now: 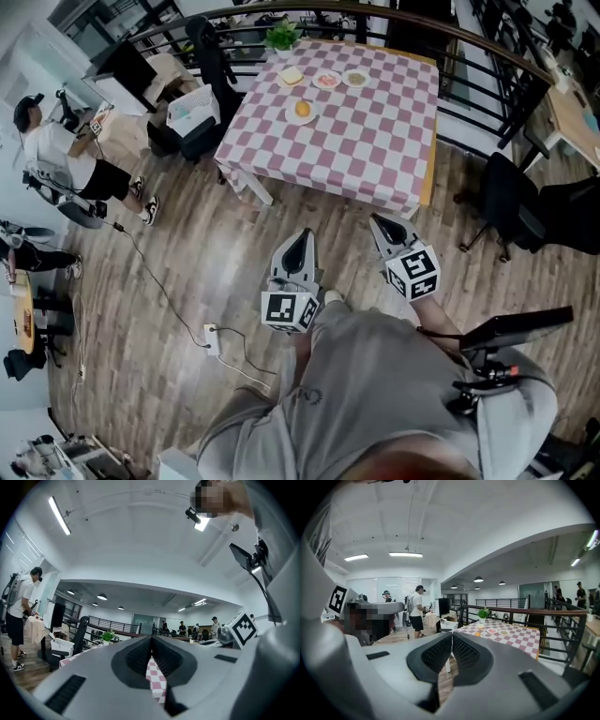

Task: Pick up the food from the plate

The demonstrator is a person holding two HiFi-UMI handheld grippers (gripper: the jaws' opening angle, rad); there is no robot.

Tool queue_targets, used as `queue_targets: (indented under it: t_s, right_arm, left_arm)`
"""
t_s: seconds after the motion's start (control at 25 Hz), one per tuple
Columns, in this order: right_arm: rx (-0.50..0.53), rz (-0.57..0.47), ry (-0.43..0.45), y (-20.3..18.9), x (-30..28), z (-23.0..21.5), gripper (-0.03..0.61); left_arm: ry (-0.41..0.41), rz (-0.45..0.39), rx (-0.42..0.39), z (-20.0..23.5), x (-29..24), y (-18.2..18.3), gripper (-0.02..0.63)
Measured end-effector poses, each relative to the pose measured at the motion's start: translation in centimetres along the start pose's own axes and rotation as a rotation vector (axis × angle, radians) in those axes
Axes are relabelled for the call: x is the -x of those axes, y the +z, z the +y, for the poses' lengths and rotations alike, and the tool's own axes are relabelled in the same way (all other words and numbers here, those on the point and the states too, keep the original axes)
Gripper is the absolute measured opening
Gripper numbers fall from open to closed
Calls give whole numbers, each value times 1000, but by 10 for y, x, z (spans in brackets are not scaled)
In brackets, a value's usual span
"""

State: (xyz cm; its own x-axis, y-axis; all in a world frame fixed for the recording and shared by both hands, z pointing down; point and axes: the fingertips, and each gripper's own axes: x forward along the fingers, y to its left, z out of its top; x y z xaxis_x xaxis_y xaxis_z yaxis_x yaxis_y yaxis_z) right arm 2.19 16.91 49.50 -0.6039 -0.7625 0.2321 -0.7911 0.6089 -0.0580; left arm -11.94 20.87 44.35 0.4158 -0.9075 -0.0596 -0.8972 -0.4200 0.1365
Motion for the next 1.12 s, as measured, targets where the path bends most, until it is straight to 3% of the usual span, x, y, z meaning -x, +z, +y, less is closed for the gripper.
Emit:
queue_targets:
  t_s: [0.2,0.44,0.56,0.84,1.12]
  right_arm:
    - [3,-4,-27,11,-44,8,14]
    - [13,40,-49,-2,-81,14,14]
    - [14,60,-48,-7,-94,13,14]
    - [-20,85,-27,-11,-148,-12,14]
    - [2,70,53,11,-231,-47,14]
  left_arm:
    - [-62,-8,-2,45,-23,5,9]
    - [-136,21,14,77,-48,-4,9]
    - [-128,41,32,89,-53,-14,9]
    - [-82,77,-70,116,-84,-21,9]
    - [10,72,-45,168,-143,-22,9]
